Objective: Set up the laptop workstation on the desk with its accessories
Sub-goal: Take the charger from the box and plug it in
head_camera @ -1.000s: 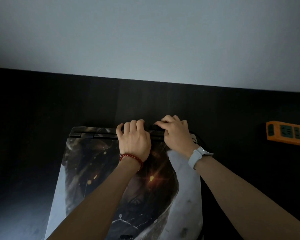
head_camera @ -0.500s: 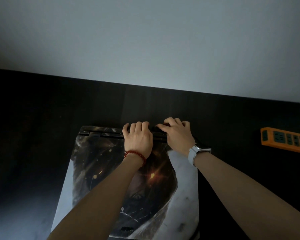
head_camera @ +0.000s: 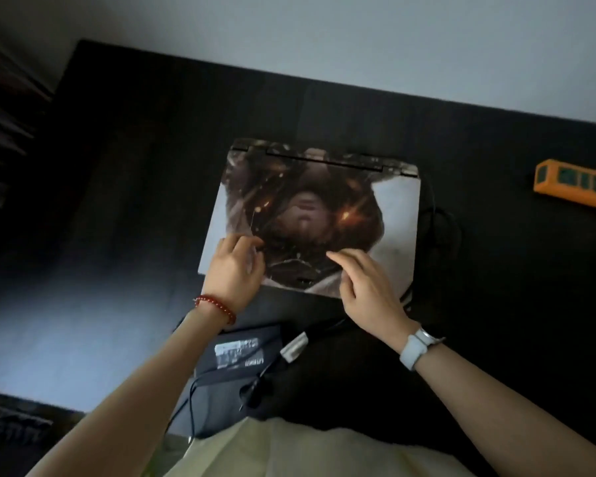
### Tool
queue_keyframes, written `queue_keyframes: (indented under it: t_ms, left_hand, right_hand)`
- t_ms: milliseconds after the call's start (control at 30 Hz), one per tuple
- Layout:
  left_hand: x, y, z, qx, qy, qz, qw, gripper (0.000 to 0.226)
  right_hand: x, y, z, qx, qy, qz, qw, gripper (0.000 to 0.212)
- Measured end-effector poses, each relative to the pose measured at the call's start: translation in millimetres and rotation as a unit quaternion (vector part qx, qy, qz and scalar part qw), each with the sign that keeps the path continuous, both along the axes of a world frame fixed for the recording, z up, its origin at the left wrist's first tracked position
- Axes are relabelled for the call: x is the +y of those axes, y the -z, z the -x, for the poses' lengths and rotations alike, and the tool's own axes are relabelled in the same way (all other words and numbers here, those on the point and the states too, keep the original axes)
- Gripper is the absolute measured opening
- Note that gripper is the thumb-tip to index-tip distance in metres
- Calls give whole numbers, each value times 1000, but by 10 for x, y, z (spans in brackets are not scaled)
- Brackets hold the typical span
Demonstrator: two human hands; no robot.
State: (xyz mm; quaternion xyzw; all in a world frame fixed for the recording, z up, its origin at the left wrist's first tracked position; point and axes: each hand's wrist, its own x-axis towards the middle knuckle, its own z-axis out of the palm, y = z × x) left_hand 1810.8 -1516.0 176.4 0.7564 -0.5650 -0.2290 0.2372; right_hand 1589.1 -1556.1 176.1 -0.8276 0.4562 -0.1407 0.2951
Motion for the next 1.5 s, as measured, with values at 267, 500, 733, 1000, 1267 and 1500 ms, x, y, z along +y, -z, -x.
queue_keyframes:
  t_ms: [267,500,733,1000,1267,1500]
  left_hand:
    - [1523,326,-283,-117,145,-280,942,97]
    - [1672,522,-400,-240,196,-242,920,118]
    - [1560,450,-545,-160,223,-205,940,99]
    - [899,-187,-315,-29,278,-145,949,99]
    - [-396,-1018,630,-139,351,48,925,80]
    - [-1403,-1346,1528,-149,238,131,951,67]
  right_hand:
    - [957,201,-258,236,-315,-35,919,93]
    - [1182,435,-729,326,-290,62,898,108]
    - [1168,249,-623,292,-302,25,907,88]
    - [756,-416,-37,217,-237,5,947,81]
    - [93,-1032,898,209,-53,96,972,82]
    - [-811,-1276,1631,137,108,129,976,75]
